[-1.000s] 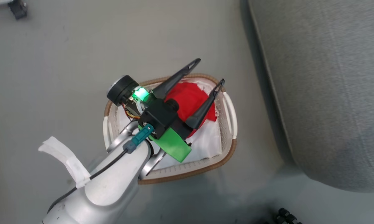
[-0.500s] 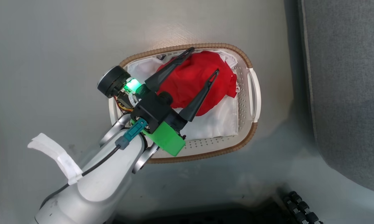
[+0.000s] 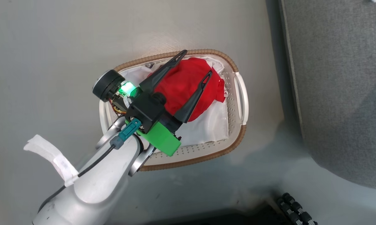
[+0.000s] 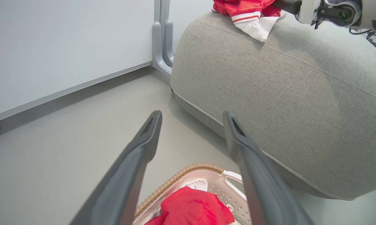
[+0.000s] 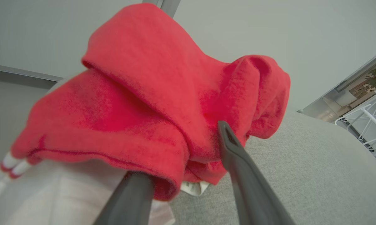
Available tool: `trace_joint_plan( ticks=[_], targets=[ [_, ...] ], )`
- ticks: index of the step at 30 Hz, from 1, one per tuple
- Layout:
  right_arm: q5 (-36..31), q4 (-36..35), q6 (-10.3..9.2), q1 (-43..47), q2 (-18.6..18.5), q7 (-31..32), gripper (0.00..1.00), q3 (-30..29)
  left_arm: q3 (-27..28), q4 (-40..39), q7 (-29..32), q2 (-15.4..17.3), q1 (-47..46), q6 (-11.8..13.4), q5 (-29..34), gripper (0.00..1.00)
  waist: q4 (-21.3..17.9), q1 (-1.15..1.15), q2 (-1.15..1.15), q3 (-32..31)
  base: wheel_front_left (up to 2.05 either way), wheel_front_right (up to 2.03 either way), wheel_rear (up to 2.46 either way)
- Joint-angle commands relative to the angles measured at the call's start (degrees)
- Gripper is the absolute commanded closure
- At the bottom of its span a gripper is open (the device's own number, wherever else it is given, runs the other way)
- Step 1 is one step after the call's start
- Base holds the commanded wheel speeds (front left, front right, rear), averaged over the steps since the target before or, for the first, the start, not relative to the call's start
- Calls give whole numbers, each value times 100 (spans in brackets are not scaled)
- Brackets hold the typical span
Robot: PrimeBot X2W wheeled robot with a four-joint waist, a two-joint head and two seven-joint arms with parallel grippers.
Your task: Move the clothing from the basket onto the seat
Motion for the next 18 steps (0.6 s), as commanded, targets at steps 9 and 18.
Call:
trace_joint_plan(
  ticks=[9, 18],
  targets=[
    [491, -366, -8, 1010, 245, -10, 0, 263, 302, 35, 3, -37, 352, -16, -175, 0, -188, -1, 0, -769, 0, 0, 0],
    [694, -549, -8, 1542, 279, -11, 0, 475, 1009, 106, 3, -299, 858, -16, -174, 0, -36, -1, 0, -1533, 0, 0, 0]
  ],
)
